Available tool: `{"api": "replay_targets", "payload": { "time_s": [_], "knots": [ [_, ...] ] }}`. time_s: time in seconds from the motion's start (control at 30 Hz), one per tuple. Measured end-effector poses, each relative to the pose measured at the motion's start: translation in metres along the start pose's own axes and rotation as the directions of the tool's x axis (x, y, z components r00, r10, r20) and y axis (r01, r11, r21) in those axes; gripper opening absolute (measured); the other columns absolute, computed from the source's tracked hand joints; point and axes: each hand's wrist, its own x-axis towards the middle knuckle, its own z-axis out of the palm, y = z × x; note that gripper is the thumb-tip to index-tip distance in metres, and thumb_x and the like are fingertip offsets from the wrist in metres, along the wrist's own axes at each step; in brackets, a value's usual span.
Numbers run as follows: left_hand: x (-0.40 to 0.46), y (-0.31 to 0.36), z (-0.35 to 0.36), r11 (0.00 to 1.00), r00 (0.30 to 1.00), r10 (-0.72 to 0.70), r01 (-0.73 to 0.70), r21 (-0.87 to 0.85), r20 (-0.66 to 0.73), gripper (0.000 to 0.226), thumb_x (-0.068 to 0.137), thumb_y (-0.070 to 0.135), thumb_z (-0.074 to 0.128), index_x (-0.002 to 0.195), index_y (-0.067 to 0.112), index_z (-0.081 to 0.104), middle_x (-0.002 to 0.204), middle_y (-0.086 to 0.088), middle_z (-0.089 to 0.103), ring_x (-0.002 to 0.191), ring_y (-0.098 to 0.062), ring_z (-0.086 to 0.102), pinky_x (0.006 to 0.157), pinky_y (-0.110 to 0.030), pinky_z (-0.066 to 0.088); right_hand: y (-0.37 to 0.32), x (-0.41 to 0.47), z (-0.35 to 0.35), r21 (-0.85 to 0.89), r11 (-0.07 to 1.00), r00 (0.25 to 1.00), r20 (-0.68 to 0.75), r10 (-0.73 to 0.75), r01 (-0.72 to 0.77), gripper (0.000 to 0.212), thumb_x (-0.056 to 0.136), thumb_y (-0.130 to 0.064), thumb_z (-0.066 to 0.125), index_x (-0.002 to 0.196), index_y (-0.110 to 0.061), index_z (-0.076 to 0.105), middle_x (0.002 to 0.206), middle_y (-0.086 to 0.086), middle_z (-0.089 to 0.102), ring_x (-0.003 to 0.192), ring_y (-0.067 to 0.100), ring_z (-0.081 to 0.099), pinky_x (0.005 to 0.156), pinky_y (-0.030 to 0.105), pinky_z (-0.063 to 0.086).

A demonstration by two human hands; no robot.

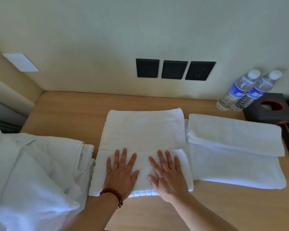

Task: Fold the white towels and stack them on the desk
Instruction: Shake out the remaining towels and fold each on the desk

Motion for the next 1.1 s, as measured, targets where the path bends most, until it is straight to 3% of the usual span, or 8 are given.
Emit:
{"api": "replay_targets", "payload": {
  "time_s": [0.23, 0.6, 1.1],
  "knots": [
    [0.012, -0.007, 0.005, 0.998, 0.997, -0.053, 0.051, 0.034, 0.048, 0.071, 0.097, 0.07, 0.022, 0.158, 0.034, 0.019, 0.167, -0.007, 0.011, 0.153, -0.033, 0.01, 0.116, -0.06, 0.011, 0.005, 0.005, 0.001, 0.011, 0.999, 0.999, -0.02, 0.039, -0.038, 0.07, 0.097, -0.068, 0.031, 0.158, -0.035, 0.024, 0.167, 0.009, 0.017, 0.154, 0.033, 0.015, 0.119, 0.054, 0.013],
    [0.019, -0.002, 0.008, 0.97, 0.971, -0.238, 0.238, -0.042, 0.004, 0.068, 0.096, 0.066, 0.021, 0.155, 0.033, 0.03, 0.165, -0.006, 0.022, 0.15, -0.033, 0.02, 0.115, -0.062, 0.018, 0.011, 0.04, -0.007, 0.014, 0.999, 0.999, -0.022, -0.043, 0.043, 0.07, 0.095, -0.072, 0.033, 0.156, -0.039, 0.03, 0.166, 0.005, 0.022, 0.153, 0.032, 0.018, 0.117, 0.055, 0.014],
    [0.061, 0.006, 0.009, 0.96, 0.958, -0.279, 0.276, -0.048, -0.061, 0.07, 0.095, 0.068, 0.018, 0.154, 0.032, 0.033, 0.163, -0.009, 0.026, 0.148, -0.038, 0.024, 0.112, -0.067, 0.021, 0.04, 0.081, -0.022, -0.013, 0.992, 0.992, -0.002, -0.127, 0.127, 0.069, 0.096, -0.075, 0.027, 0.156, -0.041, 0.027, 0.166, 0.0, 0.023, 0.152, 0.028, 0.023, 0.115, 0.051, 0.012]
  ]
}}
